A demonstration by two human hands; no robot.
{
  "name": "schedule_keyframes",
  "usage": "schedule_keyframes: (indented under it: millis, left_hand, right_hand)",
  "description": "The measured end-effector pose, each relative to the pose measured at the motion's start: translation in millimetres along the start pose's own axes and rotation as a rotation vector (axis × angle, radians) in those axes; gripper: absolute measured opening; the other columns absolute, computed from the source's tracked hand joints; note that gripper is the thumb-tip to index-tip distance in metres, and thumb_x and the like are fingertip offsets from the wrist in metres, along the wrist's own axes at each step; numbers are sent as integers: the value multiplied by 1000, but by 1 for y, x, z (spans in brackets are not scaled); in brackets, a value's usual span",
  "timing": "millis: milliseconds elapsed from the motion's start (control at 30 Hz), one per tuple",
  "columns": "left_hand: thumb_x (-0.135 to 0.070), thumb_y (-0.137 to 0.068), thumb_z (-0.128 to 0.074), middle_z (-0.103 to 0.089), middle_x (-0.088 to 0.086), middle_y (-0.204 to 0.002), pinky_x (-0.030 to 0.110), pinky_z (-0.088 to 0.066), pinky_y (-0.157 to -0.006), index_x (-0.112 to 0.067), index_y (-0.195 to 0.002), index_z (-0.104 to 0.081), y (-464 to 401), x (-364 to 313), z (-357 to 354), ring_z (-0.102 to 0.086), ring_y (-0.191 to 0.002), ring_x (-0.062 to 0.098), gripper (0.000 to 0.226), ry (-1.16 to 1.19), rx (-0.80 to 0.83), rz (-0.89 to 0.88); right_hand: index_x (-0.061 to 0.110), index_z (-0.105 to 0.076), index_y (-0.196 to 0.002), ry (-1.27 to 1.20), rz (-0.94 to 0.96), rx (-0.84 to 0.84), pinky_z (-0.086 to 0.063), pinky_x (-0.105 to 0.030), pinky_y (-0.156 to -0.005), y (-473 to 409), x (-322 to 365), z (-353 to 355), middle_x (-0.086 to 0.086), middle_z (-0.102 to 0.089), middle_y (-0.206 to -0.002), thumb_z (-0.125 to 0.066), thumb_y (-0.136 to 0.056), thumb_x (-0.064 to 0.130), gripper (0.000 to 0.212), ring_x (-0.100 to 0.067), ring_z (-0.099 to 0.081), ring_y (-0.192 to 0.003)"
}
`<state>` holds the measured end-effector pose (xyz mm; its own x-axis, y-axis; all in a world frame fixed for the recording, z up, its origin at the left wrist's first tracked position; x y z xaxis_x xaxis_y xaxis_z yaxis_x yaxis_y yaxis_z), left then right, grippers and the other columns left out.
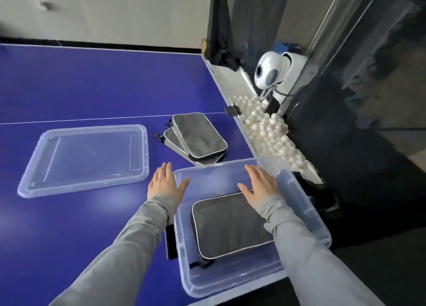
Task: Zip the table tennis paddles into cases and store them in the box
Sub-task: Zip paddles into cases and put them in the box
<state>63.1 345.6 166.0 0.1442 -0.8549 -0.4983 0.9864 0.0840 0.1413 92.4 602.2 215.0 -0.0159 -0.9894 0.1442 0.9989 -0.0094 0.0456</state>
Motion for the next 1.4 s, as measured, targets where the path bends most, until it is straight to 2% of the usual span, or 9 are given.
schedule_keyframes:
  millis: [167, 333, 467, 667, 833, 967, 1100, 1300, 1400]
  left_hand:
    - [-60, -87, -46, -35, 3, -147, 43, -36, -100, -20, -146, -21, -17, -3, -17, -36, -133, 24, 76, 137, 15, 208]
    - [-64, -82, -51, -48, -2, -131, 37, -44, -84, -24, -128, -41, -14, -1, -28, -55, -110, 26, 62, 164, -43, 311]
    - [-66, -77, -54, -53, -6, -116, 37, -47, -78, -25, -116, -45, -14, 0, -28, -58, -98, 26, 57, 107, -74, 327]
    - [-67, -74, -57, -55, -10, -109, 33, -44, -68, -25, -109, -47, -11, 0, -24, -60, -88, 26, 56, 47, -129, 378]
    - [-64, -76, -56, -55, -12, -105, 34, -46, -71, -24, -109, -49, -11, -3, -23, -58, -85, 25, 52, 60, -140, 395]
    - [-57, -75, -62, -56, -11, -103, 34, -48, -73, -19, -110, -53, -11, -6, -21, -59, -86, 25, 52, 62, -155, 388]
    - [-56, -74, -63, -56, -12, -104, 34, -48, -73, -18, -110, -53, -11, -6, -21, -59, -84, 25, 52, 60, -149, 387]
    - [-58, -72, -60, -56, -11, -106, 33, -48, -72, -17, -109, -54, -12, -6, -22, -60, -83, 25, 56, 54, -174, 358]
    - [-58, -73, -61, -57, -10, -106, 35, -50, -73, -17, -110, -54, -12, -4, -23, -61, -83, 25, 56, 50, -178, 348]
  right_hand:
    - [14, -30, -143, -58, 138, 25, -27, -36, -110, -86, -5, -3, -5, -38, -146, -50, -91, 39, 61, -21, -31, -137]
    - [13, -36, -139, -118, 177, 92, -33, -42, -104, -160, -17, -17, -8, -42, -142, -52, -91, 37, 56, -28, -36, -132]
    - [14, -36, -139, -135, 171, 185, -34, -44, -103, -215, -20, -46, -10, -43, -141, -50, -91, 39, 55, -30, -34, -131]
    - [10, -39, -136, -186, 91, 321, -35, -44, -103, -277, -21, -94, -15, -44, -138, -50, -91, 42, 56, -33, -36, -129]
    - [5, -38, -136, -205, -23, 366, -34, -45, -104, -313, -28, -124, -17, -44, -139, -51, -89, 47, 64, -34, -36, -130]
    - [-2, -46, -124, -255, -84, 400, -36, -43, -101, -330, -26, -147, -22, -49, -131, -51, -87, 51, 65, -38, -42, -123]
    - [-3, -48, -119, -378, -140, 357, -37, -43, -98, -336, -17, -155, -21, -50, -127, -57, -82, 54, 69, -37, -42, -122]
    - [-3, -41, -124, -584, -148, 173, -36, -43, -98, -332, -9, -141, -20, -48, -128, -72, -76, 38, 70, -36, -42, -122]
    - [3, -39, -122, -729, -173, 138, -42, -37, -89, -327, -7, -129, -16, -55, -119, -74, -75, 32, 66, -34, -52, -111]
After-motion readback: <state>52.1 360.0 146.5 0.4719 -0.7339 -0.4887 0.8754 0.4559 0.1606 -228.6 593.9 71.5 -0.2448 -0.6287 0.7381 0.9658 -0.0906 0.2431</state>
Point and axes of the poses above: each hand's wrist, its own y-axis away from the middle knuckle, its own z-axis out of the back of the hand, x = y × z, the point moved 6 cm from there along -y, towards the middle knuckle
